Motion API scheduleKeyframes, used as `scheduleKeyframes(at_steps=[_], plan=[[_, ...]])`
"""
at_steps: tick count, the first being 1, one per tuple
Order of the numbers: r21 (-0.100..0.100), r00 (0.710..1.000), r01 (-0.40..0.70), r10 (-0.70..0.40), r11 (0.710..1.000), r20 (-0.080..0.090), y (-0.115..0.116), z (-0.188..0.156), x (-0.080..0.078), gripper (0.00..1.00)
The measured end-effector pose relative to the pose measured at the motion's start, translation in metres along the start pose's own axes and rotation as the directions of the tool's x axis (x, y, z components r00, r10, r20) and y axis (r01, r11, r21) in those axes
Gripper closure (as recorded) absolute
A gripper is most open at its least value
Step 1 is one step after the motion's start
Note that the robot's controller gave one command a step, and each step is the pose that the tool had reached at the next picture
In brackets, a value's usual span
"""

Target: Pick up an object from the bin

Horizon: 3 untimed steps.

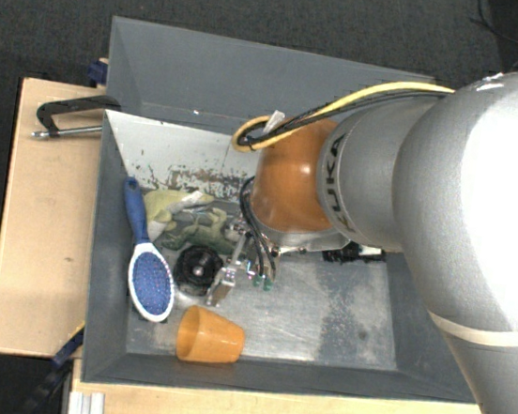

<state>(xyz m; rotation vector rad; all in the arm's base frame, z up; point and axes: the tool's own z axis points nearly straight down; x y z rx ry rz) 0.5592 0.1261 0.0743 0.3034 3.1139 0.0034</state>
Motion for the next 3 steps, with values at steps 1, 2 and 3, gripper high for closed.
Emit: scheduleKeyframes(at_steps=[1, 2, 3], plan=[[0.0, 1.0, -0.003, 0.003, 1.0, 0.003, -0.001, 0.0, -0.002, 1.0], [0.001, 1.0, 0.022, -0.022, 1.0, -0.006, -0.036, -0.048, 0.008, 1.0], [-0.001, 1.0, 0.007, -0.007, 1.0, -0.001, -0.036, -0.116, 0.0, 1.0]])
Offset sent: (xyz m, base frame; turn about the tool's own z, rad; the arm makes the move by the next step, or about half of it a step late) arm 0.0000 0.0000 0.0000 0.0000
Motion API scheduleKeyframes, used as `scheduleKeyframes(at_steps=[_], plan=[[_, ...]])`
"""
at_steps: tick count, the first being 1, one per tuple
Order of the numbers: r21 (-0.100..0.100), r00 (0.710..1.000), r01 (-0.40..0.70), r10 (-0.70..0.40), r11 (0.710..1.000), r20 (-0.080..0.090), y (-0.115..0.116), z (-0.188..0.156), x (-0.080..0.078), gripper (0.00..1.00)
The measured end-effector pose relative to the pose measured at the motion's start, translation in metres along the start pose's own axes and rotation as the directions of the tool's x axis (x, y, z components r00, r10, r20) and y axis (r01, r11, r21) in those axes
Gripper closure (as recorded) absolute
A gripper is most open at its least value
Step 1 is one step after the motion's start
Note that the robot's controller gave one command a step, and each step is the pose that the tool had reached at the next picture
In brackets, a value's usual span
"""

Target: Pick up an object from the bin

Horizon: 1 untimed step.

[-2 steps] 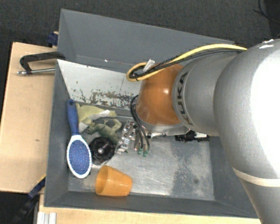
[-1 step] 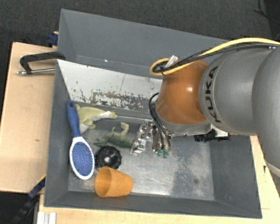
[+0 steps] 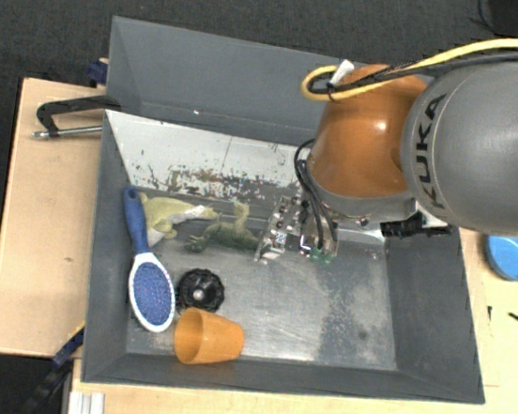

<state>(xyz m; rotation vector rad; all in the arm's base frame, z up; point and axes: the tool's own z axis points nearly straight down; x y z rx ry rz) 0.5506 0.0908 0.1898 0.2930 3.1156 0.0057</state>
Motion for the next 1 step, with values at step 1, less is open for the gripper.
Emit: scheduleKeyframes(at_steps=[1], plan=[[-0.001, 0.999, 0.032, -0.032, 0.999, 0.002, 0.0071, -0.099, -0.0049, 1.0]])
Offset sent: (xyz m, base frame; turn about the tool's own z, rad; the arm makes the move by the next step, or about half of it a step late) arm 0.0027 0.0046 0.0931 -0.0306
